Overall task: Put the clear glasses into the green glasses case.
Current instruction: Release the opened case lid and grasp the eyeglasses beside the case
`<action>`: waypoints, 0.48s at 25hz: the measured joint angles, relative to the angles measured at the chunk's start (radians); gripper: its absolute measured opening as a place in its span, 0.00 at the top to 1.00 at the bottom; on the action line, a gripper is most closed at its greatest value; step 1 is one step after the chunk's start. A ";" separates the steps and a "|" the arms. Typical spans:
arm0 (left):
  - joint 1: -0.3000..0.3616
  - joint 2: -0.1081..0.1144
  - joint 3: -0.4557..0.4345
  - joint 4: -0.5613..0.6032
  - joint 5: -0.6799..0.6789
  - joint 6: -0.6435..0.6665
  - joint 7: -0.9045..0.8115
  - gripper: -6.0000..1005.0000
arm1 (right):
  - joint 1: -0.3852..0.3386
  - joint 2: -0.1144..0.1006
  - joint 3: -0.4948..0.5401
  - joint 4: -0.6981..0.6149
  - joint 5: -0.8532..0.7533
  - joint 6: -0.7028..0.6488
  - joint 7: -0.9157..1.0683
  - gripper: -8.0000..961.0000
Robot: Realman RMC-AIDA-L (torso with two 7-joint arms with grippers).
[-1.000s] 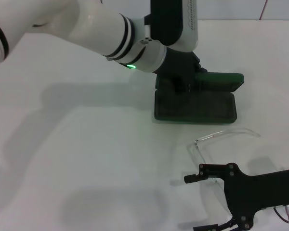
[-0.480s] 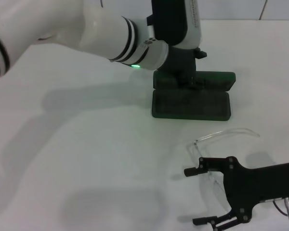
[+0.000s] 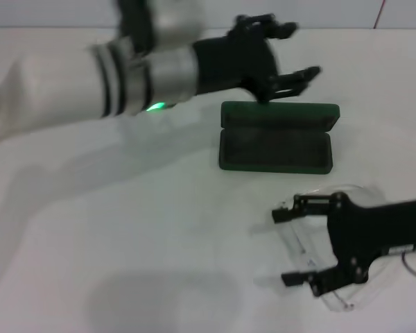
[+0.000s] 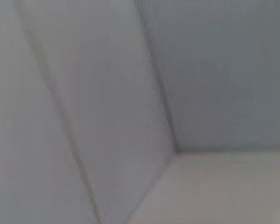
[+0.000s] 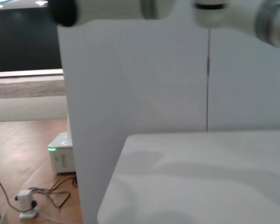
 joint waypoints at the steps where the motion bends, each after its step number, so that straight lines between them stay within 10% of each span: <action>1: 0.073 -0.001 -0.006 -0.015 -0.157 -0.007 0.118 0.31 | 0.001 -0.006 0.000 -0.054 -0.018 0.001 0.092 0.10; 12: 0.300 0.002 -0.135 -0.264 -0.702 0.240 0.479 0.31 | 0.075 0.002 -0.016 -0.558 -0.360 -0.027 0.903 0.11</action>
